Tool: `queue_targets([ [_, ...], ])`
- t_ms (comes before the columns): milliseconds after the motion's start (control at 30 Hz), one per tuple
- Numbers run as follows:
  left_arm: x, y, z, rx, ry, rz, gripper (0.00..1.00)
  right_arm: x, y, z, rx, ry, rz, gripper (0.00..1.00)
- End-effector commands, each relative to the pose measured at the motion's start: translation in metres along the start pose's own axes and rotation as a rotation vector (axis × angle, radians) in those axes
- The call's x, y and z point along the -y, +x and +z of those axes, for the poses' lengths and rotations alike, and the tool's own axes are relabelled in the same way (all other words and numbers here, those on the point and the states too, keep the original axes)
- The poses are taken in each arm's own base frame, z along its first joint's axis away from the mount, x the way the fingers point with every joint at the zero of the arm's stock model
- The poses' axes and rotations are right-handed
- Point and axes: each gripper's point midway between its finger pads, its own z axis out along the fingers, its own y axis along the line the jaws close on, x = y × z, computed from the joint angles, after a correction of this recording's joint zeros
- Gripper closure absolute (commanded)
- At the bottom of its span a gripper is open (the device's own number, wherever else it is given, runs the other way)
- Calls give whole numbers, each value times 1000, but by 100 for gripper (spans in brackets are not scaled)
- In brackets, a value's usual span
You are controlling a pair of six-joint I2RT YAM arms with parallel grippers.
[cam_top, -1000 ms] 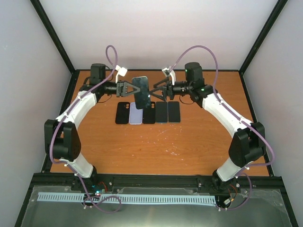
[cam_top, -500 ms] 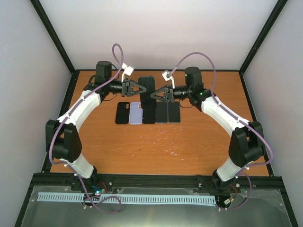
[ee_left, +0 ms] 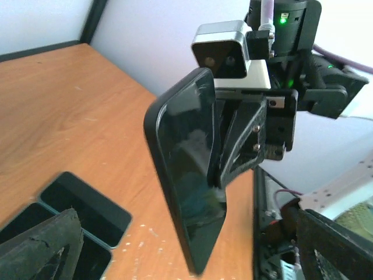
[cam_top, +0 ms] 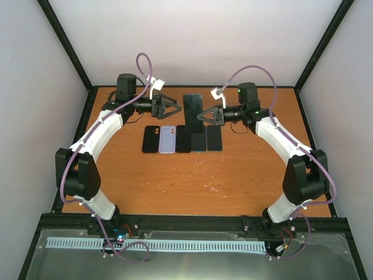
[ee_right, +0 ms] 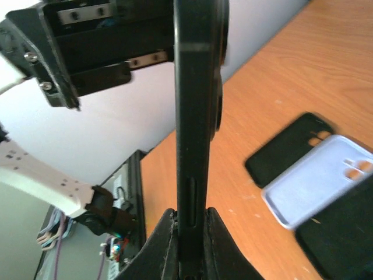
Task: Take the phone out of the phone case
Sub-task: Place the phone at the center of the board.
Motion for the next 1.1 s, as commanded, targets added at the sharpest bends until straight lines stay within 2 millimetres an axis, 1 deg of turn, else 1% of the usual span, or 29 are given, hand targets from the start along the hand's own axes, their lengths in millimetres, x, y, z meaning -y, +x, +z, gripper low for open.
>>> queue_targets([
  [0, -16, -12, -19, 18, -169, 73, 0, 31, 15, -44, -7, 124, 20, 97],
  [133, -38, -5, -31, 12, -282, 56, 0, 71, 35, -87, -15, 238, 107, 97],
  [267, -60, -2, -54, 27, -364, 25, 0, 106, 58, -122, -47, 325, 189, 97],
  [367, -71, 0, -63, 15, -420, 19, 0, 130, 82, -138, -98, 382, 275, 97],
  [500, -76, 9, -68, 0, -455, 13, 0, 159, 107, -152, -136, 427, 381, 97],
  [600, -76, 13, -68, -4, -460, 11, 0, 178, 119, -158, -152, 454, 440, 97],
  [767, -76, 20, -69, -9, -469, 7, 0, 202, 130, -154, -154, 427, 541, 97],
  [867, -77, 23, -69, -16, -473, 2, 0, 212, 132, -150, -150, 396, 597, 97],
  [1067, -79, 27, -70, -25, -476, -7, 0, 225, 139, -143, -148, 335, 696, 96],
])
